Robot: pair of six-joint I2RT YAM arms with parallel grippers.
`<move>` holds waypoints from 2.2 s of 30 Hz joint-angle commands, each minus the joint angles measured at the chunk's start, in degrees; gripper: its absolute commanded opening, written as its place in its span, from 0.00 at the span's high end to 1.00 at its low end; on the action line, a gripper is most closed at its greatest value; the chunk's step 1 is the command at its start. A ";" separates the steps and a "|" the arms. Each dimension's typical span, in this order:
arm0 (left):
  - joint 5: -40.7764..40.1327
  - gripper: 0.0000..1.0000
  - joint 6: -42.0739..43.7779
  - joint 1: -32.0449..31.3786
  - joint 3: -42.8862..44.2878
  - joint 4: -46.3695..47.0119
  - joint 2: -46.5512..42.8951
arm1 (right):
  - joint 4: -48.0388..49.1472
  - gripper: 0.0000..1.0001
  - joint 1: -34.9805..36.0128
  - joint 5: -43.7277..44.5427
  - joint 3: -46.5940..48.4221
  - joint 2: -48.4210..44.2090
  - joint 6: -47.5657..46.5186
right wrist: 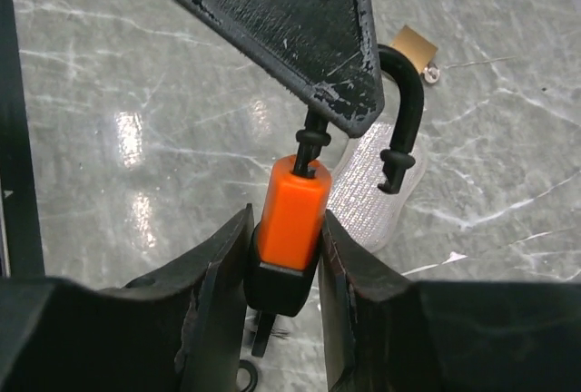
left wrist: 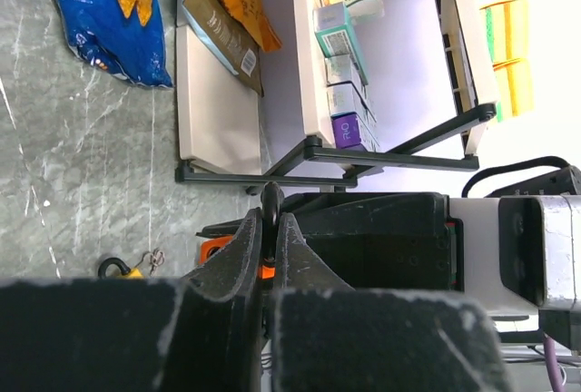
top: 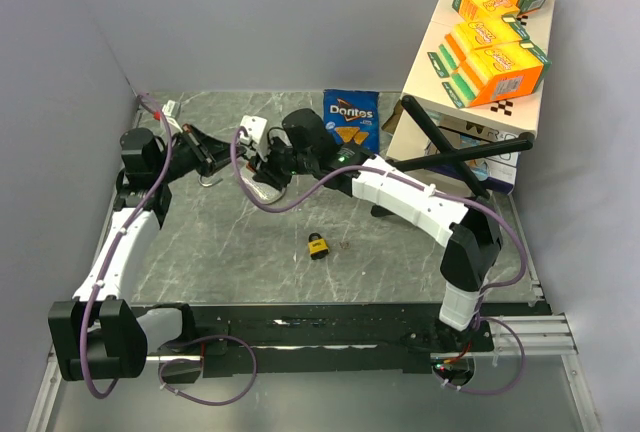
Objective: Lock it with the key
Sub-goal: Pick up the lock from the center of the board, then lock the lock.
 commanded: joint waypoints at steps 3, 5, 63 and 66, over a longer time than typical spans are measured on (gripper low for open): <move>1.04 0.70 1.53 0.37 1.15 -1.43 -2.56 | 1.12 1.00 0.06 0.07 3.53 -0.28 -0.89; 1.57 0.34 3.56 1.42 1.68 -3.28 -2.74 | 0.68 1.00 -0.64 -2.82 2.82 -1.25 -1.24; 10.45 0.54 99.36 -15.62 12.75 -43.53 -10.31 | -48.01 1.00 -6.18 -38.88 18.37 2.26 -22.60; 9.92 0.58 99.90 -16.41 12.93 -43.81 -10.12 | -47.49 1.00 -6.09 -38.61 18.20 2.35 -21.90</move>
